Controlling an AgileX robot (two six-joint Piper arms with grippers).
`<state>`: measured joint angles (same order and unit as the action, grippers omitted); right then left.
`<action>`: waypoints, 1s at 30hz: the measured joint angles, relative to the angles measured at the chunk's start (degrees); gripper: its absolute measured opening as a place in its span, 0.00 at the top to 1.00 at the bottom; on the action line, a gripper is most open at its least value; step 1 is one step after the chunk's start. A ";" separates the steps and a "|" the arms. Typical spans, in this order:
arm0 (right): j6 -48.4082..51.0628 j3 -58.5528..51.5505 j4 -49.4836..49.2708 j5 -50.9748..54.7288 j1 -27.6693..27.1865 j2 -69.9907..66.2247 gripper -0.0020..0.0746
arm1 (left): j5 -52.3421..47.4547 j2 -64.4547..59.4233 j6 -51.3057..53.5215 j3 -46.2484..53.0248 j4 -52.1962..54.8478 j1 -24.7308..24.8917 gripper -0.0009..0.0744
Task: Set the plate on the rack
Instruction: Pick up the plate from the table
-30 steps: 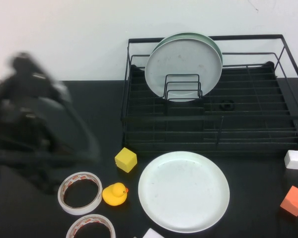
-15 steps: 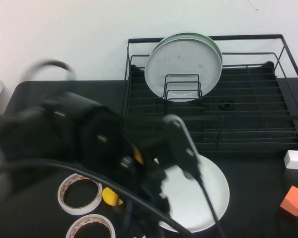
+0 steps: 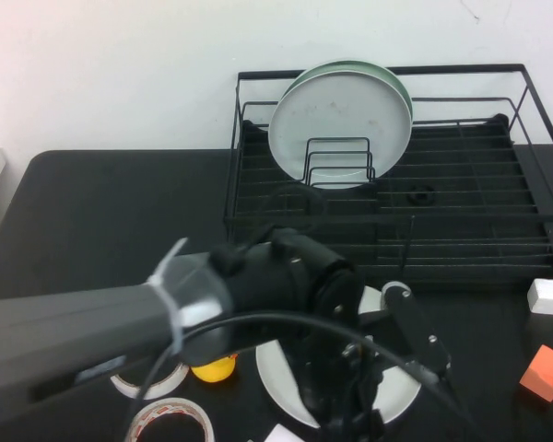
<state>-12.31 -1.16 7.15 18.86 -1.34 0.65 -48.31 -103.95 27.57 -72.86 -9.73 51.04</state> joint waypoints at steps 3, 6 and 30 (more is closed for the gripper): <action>0.00 -0.11 0.00 -0.73 0.00 0.00 0.98 | -0.09 -2.68 -0.39 -2.78 0.03 0.00 0.51; 0.00 -0.19 0.00 -1.31 0.00 0.00 0.98 | 0.29 -4.68 -0.25 -4.29 0.03 0.00 0.51; 0.00 -0.22 0.00 -1.63 0.00 0.00 0.98 | 3.07 -11.65 5.82 -5.36 0.89 0.00 0.88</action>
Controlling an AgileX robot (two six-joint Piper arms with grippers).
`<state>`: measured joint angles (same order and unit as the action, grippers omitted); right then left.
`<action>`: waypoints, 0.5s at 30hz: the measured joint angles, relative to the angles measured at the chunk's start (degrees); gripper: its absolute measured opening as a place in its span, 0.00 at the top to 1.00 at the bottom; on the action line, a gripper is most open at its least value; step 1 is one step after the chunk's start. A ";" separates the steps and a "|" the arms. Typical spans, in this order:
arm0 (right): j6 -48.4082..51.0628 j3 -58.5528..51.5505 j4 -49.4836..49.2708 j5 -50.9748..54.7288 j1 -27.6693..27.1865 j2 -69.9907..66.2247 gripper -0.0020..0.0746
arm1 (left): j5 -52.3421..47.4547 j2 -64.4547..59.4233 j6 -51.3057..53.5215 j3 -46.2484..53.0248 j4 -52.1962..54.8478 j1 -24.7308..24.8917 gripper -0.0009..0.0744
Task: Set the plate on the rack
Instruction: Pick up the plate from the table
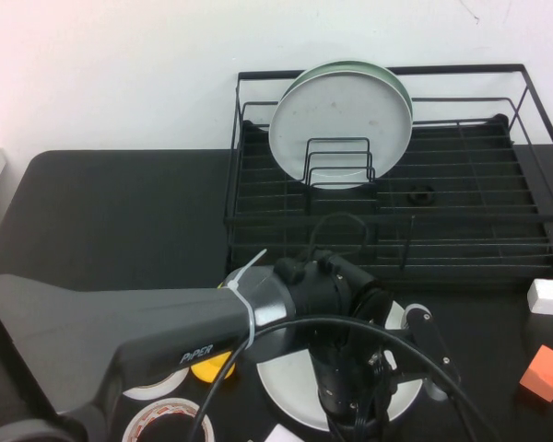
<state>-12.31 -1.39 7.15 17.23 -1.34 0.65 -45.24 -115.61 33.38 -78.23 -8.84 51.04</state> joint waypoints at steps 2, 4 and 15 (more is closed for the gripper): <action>0.00 0.00 0.00 0.00 0.00 0.00 0.98 | 0.00 0.00 0.23 -0.09 0.00 0.00 0.92; 0.00 0.00 0.00 0.00 0.00 0.00 0.98 | -0.11 0.00 0.23 -0.09 0.00 0.00 0.94; 0.00 0.00 0.00 0.00 0.00 0.00 0.98 | -3.55 4.83 -0.64 -0.76 -2.95 0.00 0.97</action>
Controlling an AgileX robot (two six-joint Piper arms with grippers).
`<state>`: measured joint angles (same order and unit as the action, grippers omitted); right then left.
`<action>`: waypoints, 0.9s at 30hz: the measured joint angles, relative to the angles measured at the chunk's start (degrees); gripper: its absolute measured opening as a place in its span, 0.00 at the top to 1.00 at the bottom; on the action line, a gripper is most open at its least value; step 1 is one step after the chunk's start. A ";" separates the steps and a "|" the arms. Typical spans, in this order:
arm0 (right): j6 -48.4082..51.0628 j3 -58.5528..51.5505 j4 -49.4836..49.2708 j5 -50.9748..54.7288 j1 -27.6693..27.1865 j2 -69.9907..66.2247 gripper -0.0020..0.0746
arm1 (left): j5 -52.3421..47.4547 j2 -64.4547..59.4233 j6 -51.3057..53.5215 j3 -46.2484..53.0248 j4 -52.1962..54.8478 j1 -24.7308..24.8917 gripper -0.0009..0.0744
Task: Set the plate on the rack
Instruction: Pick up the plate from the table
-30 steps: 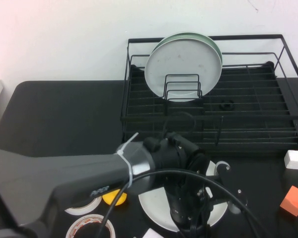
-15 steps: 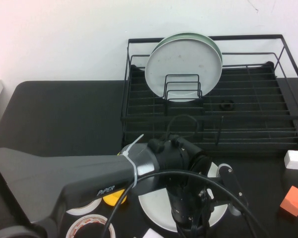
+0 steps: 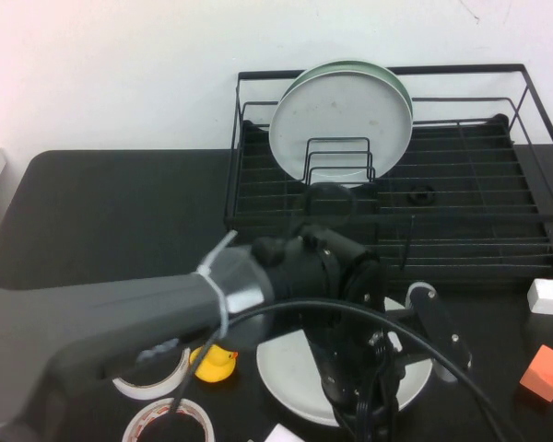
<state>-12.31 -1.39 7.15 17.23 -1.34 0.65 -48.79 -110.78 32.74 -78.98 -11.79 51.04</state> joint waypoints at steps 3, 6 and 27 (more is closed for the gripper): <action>0.00 0.00 0.00 0.00 0.00 0.00 0.98 | -1.79 2.56 -0.04 -0.23 -0.51 0.00 0.98; 0.00 0.00 0.00 0.00 0.00 0.00 0.98 | -3.62 4.45 -0.14 -0.36 -0.64 0.00 0.98; 1.75 -0.10 -63.89 -8.85 0.00 0.00 0.98 | -3.95 23.17 0.41 -0.36 -1.54 0.27 0.98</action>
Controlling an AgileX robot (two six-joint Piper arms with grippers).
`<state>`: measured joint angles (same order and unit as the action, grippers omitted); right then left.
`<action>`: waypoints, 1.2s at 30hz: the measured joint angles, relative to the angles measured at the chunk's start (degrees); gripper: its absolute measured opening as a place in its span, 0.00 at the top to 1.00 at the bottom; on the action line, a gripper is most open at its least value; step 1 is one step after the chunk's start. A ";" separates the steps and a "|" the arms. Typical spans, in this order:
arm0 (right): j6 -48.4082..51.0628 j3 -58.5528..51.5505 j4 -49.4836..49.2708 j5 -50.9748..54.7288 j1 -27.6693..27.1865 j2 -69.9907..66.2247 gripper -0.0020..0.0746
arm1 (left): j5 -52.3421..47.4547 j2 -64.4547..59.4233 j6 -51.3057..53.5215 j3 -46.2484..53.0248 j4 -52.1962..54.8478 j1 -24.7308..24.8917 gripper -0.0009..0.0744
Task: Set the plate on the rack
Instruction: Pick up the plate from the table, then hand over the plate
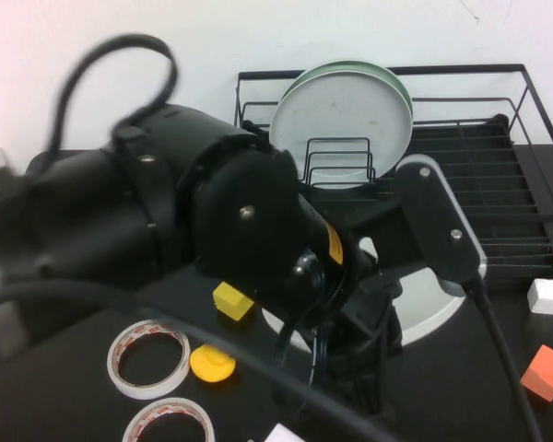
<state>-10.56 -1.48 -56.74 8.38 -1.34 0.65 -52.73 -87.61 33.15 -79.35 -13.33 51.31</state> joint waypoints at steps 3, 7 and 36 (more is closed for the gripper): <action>0.36 0.00 -1.20 -2.43 0.00 0.00 0.98 | 1.30 1.58 0.35 0.00 3.21 1.60 0.98; 2.78 0.00 -1.55 -3.70 0.00 0.00 0.98 | 3.43 2.05 0.48 0.00 9.94 5.45 0.98; 35.11 44.74 1.34 27.11 0.00 -56.05 0.21 | 14.95 0.53 -16.13 3.89 32.73 11.17 0.98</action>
<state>24.55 43.26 -55.39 35.49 -1.34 -55.40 -37.78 -87.08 17.02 -75.45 19.39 62.47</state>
